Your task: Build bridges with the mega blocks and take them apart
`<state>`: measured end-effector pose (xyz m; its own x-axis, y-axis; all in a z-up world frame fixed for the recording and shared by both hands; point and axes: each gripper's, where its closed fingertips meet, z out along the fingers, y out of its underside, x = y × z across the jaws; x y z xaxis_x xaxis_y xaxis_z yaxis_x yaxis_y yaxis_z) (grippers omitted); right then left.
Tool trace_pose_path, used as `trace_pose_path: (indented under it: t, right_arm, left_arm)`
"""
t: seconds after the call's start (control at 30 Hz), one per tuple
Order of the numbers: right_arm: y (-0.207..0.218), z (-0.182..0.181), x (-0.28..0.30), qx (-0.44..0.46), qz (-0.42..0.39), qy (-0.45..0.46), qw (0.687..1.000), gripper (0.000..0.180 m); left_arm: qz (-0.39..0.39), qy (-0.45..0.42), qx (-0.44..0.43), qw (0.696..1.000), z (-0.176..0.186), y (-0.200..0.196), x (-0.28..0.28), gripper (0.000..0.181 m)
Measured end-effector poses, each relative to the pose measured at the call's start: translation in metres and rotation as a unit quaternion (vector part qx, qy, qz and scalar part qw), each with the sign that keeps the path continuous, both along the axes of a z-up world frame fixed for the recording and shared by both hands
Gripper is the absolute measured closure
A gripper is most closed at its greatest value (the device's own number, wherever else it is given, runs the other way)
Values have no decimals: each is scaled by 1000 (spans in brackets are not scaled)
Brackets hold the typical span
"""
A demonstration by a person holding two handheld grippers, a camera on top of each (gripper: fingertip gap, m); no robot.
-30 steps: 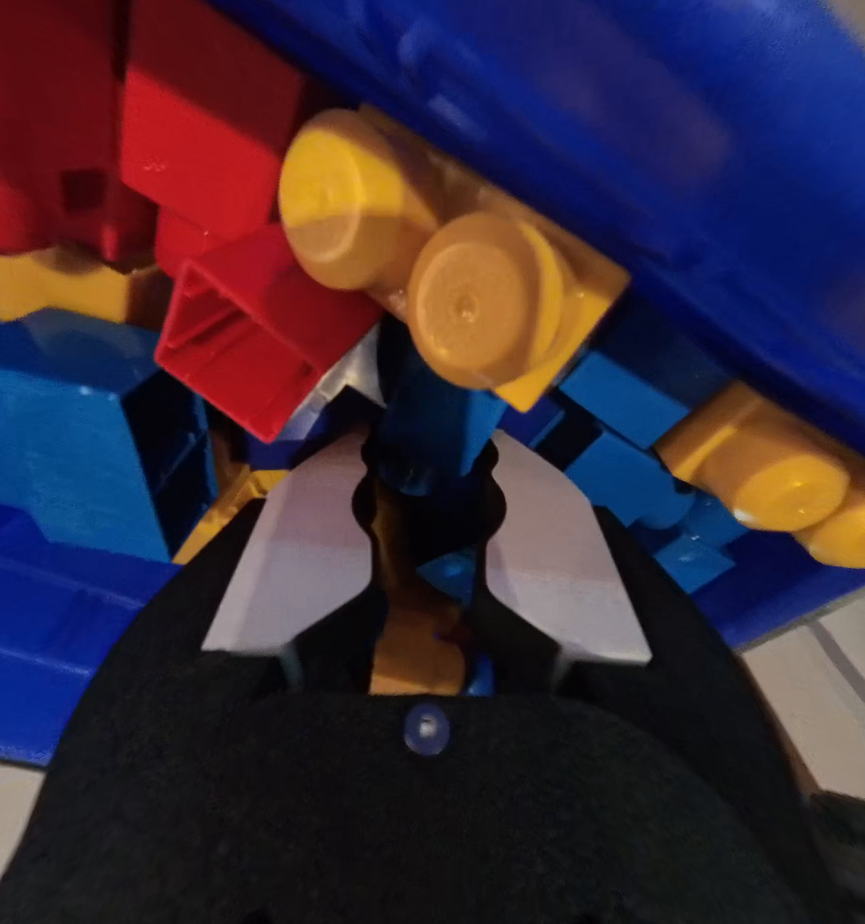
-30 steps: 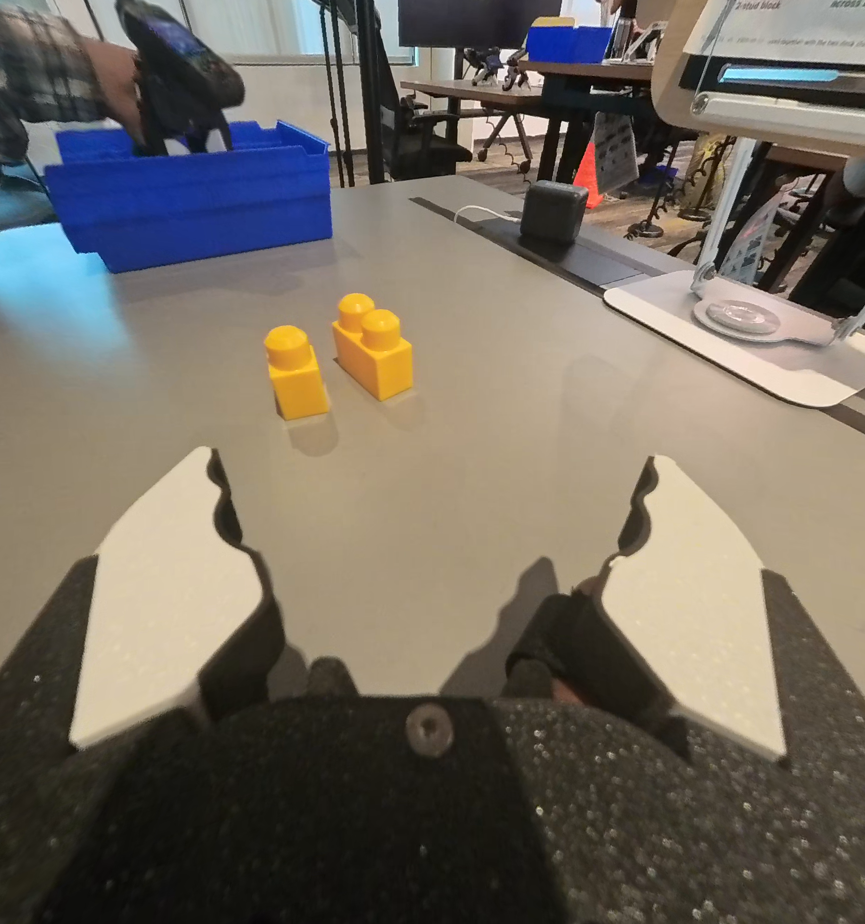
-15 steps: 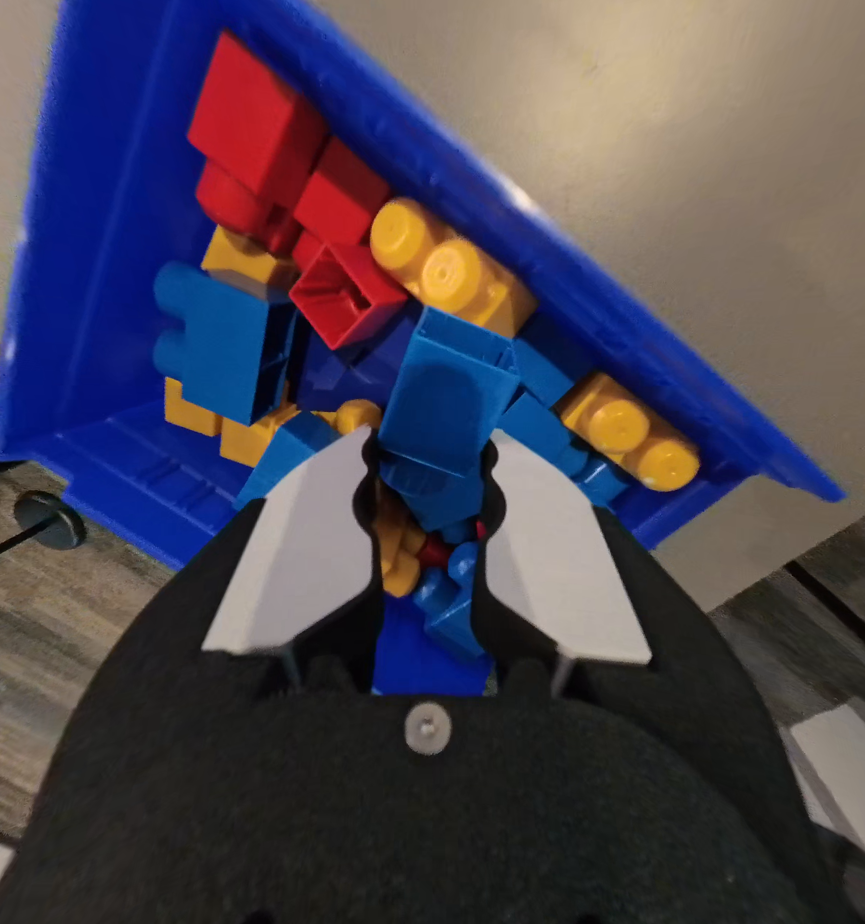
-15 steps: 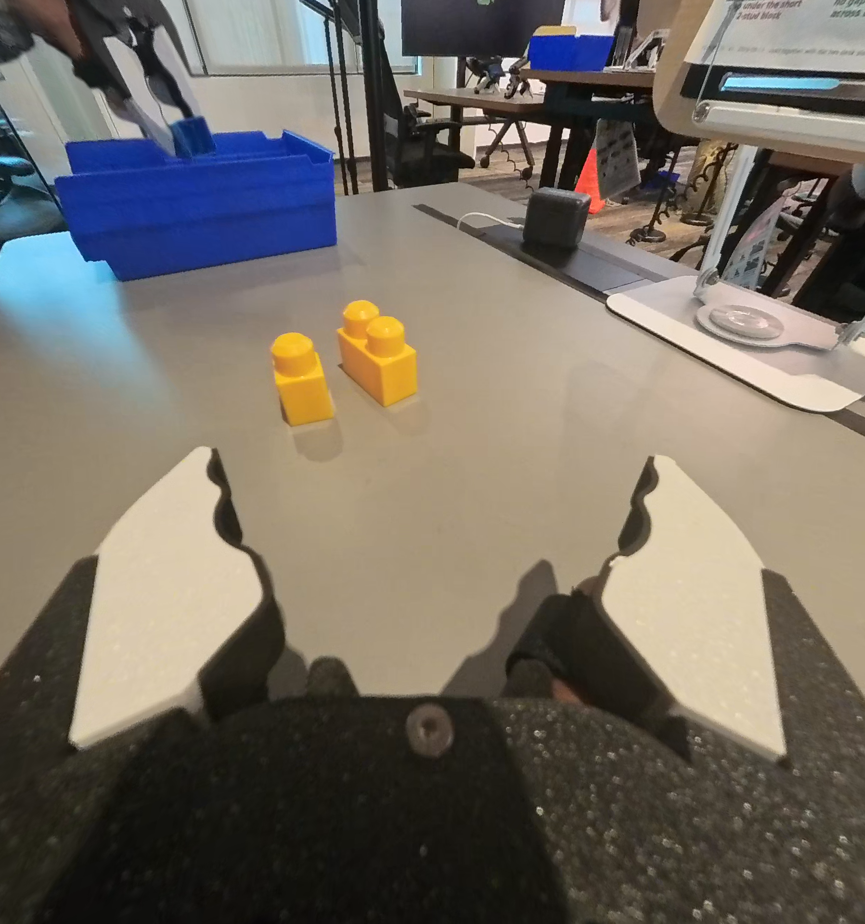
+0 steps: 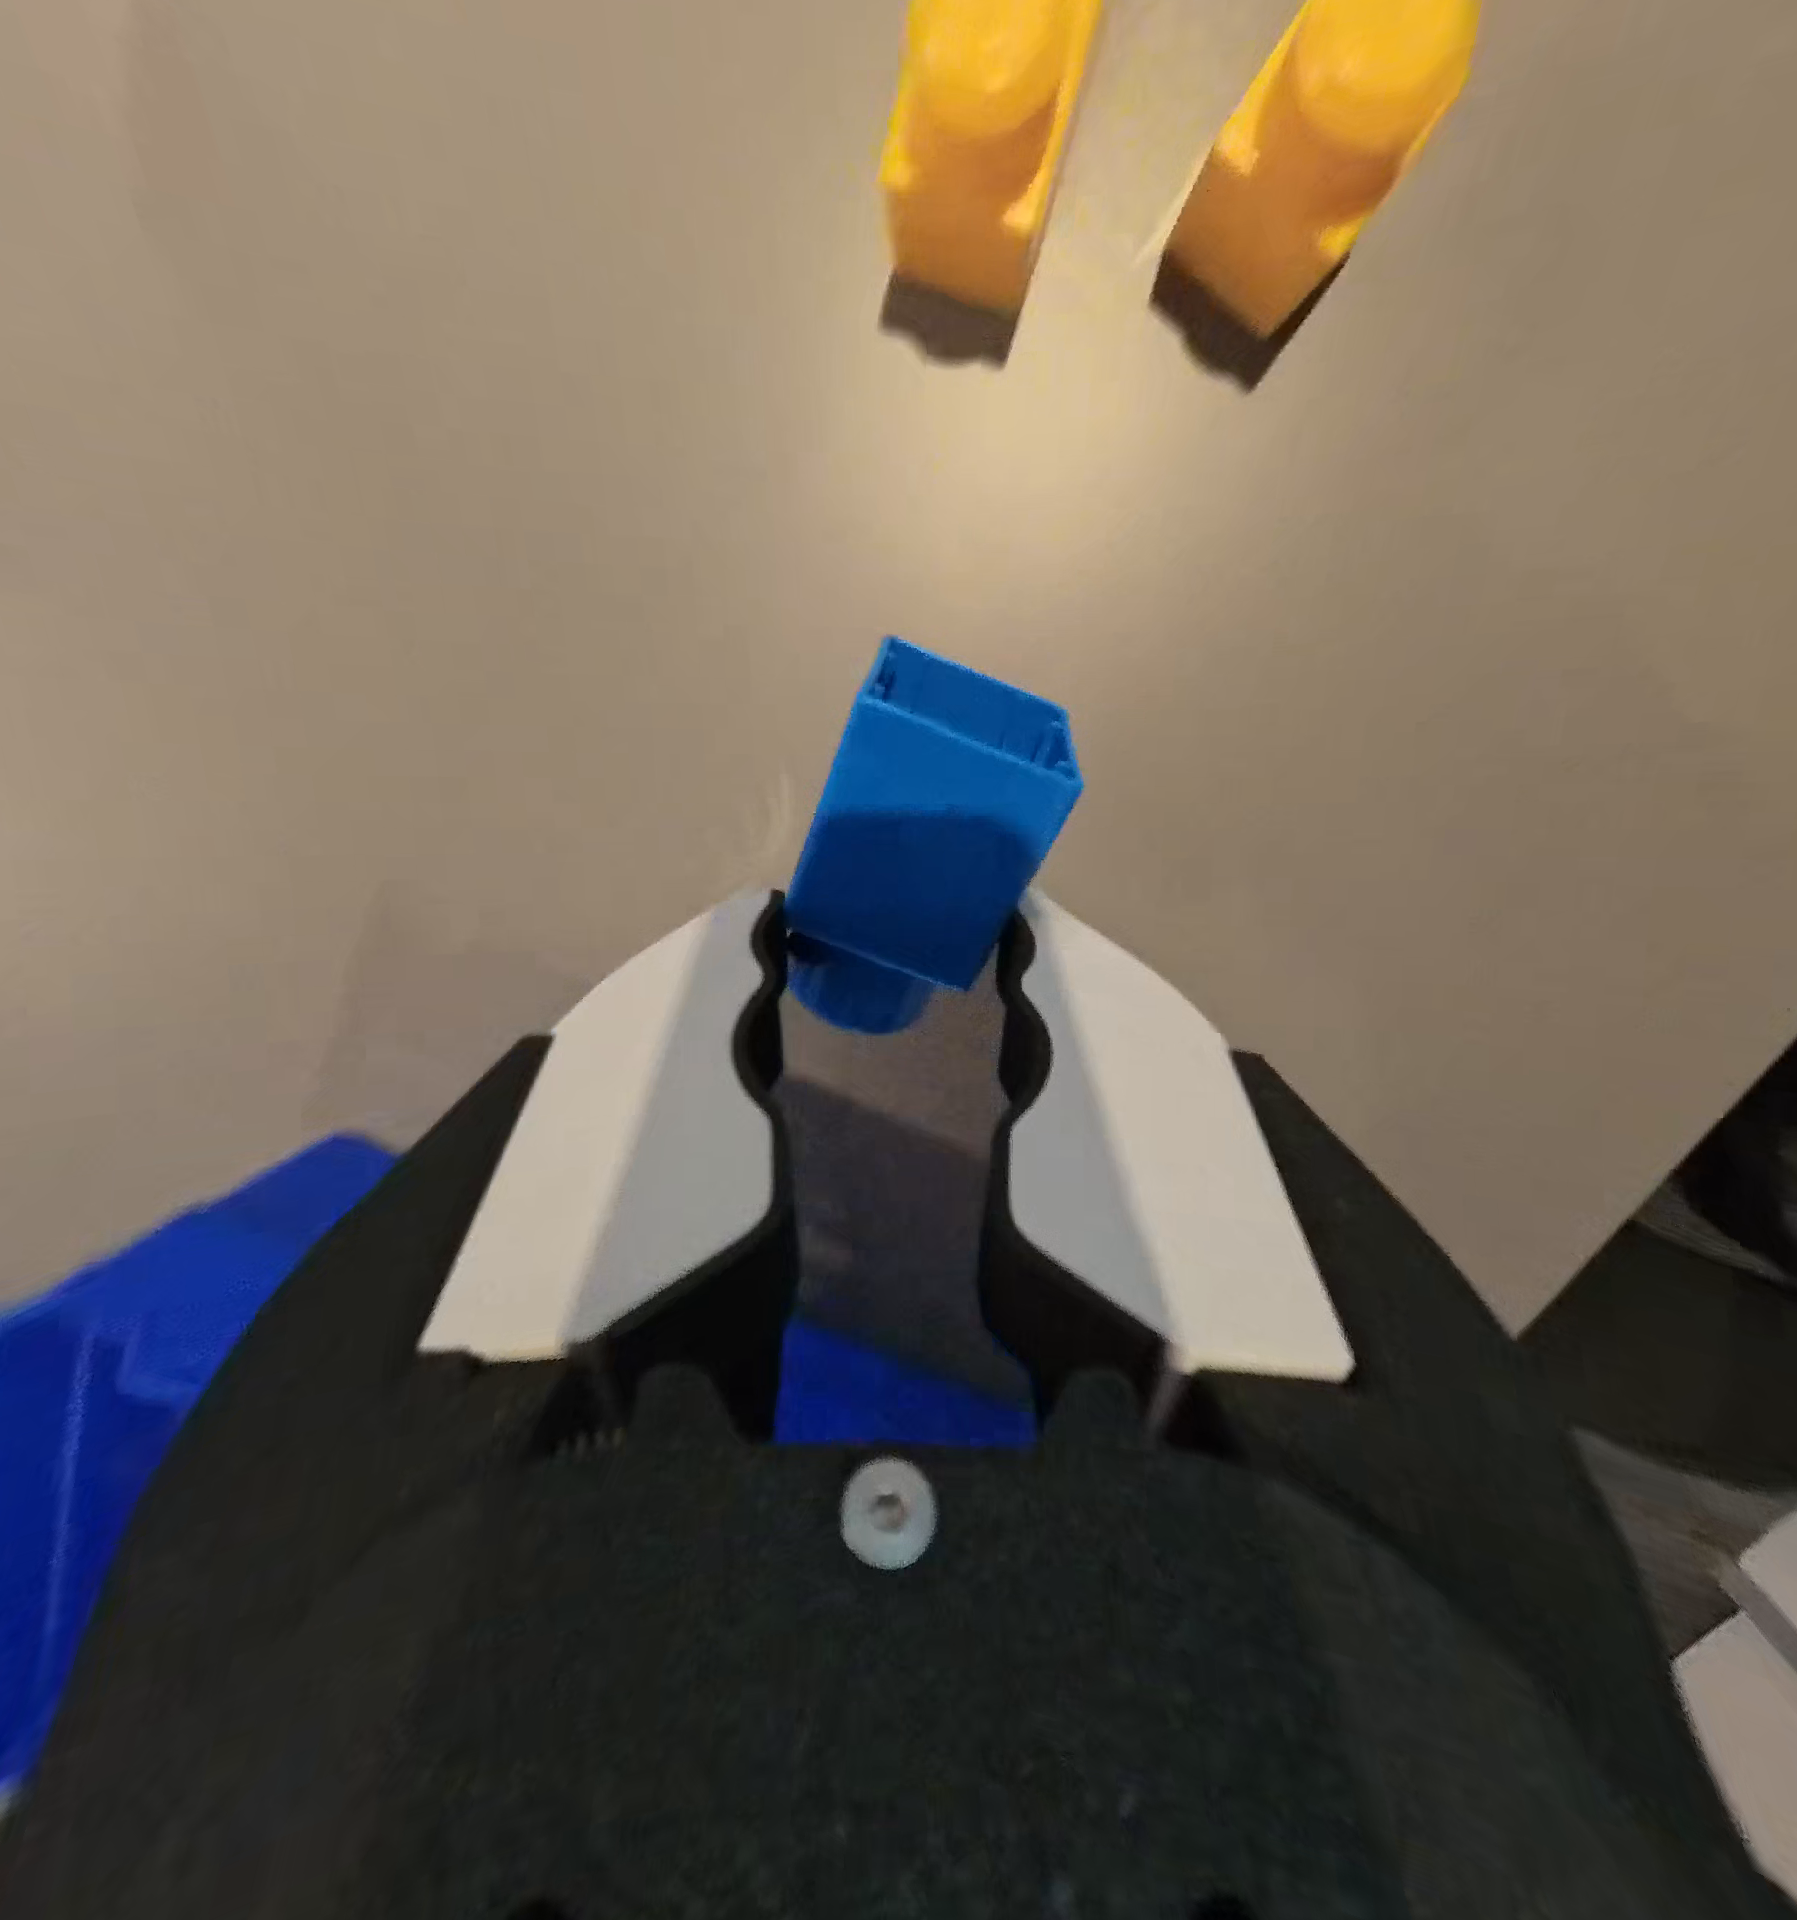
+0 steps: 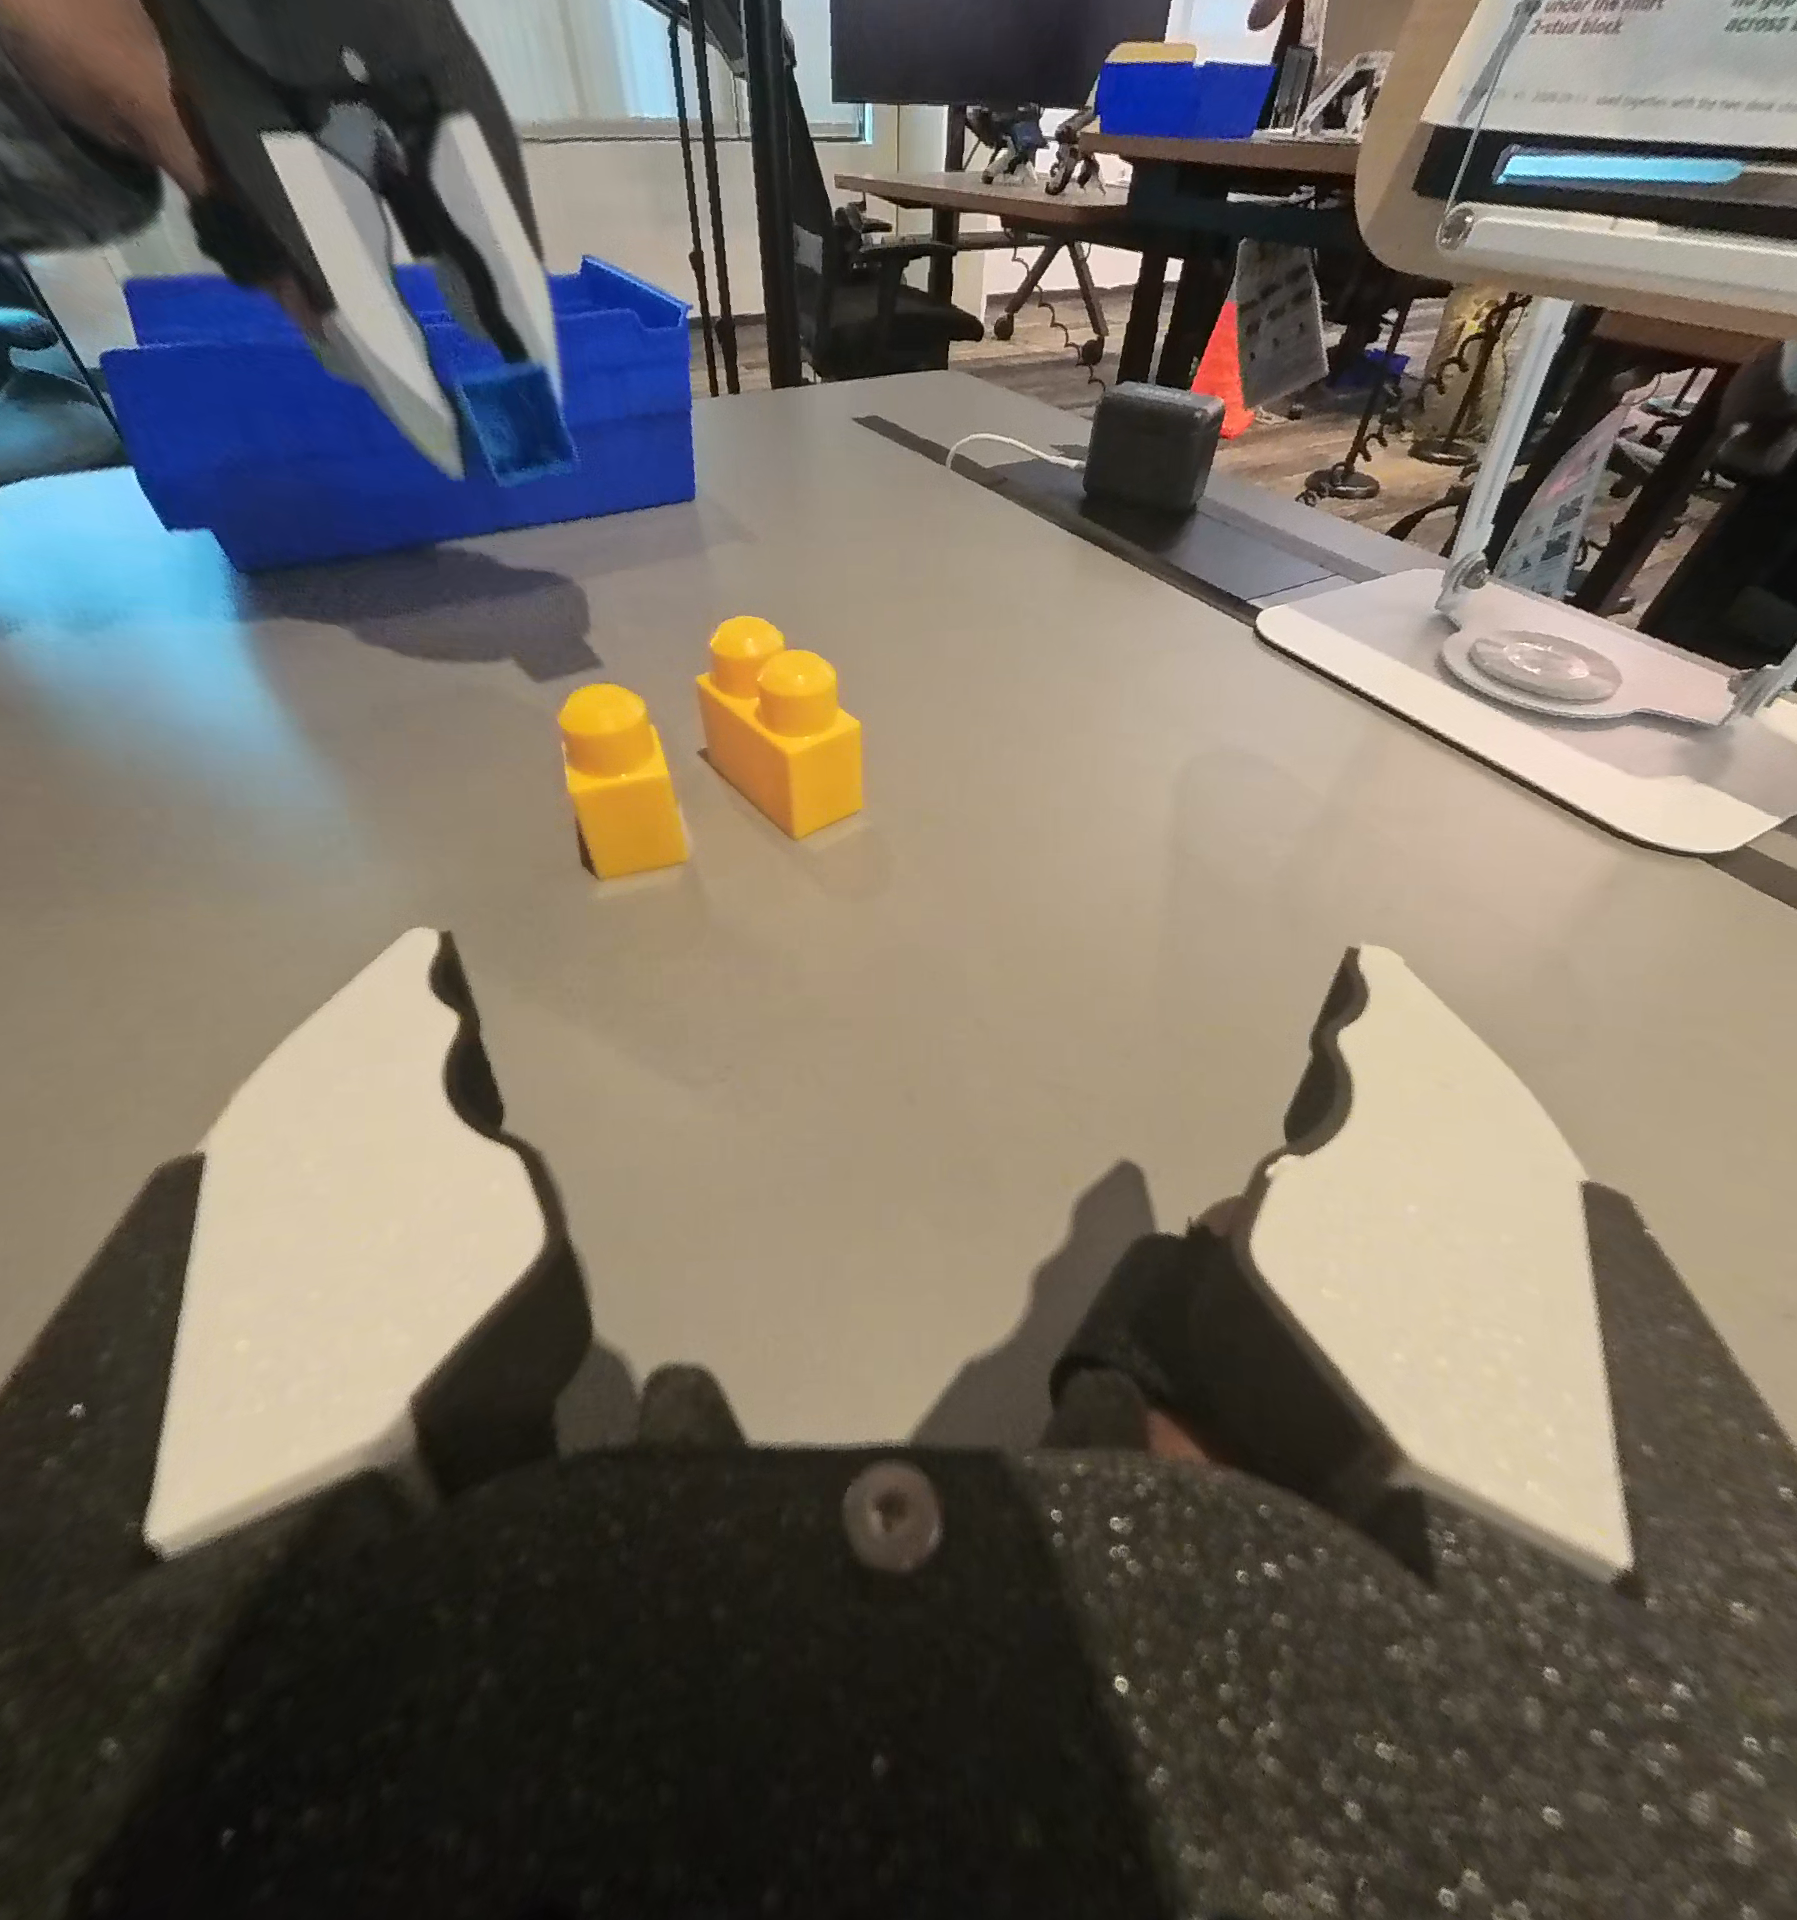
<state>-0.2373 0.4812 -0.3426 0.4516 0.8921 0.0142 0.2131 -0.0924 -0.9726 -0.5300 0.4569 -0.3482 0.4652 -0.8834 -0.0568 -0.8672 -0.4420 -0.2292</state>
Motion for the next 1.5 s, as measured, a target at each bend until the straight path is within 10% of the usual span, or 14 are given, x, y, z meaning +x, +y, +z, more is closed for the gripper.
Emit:
trace_pose_path:
  t: [0.03,0.93,1.5]
  right_arm:
    - [0,0,0,-1,1,1,1000,33]
    - [0,2,4,-2,-1,6,1000,33]
    - [1,0,5,-3,-3,-1,1000,33]
  left_arm:
    - [-4,2,-8,1000,-8,1,12,142]
    - [-90,20,-64,994,-69,-6,100,141]
    - [-56,-264,26,963,-4,30,131,104]
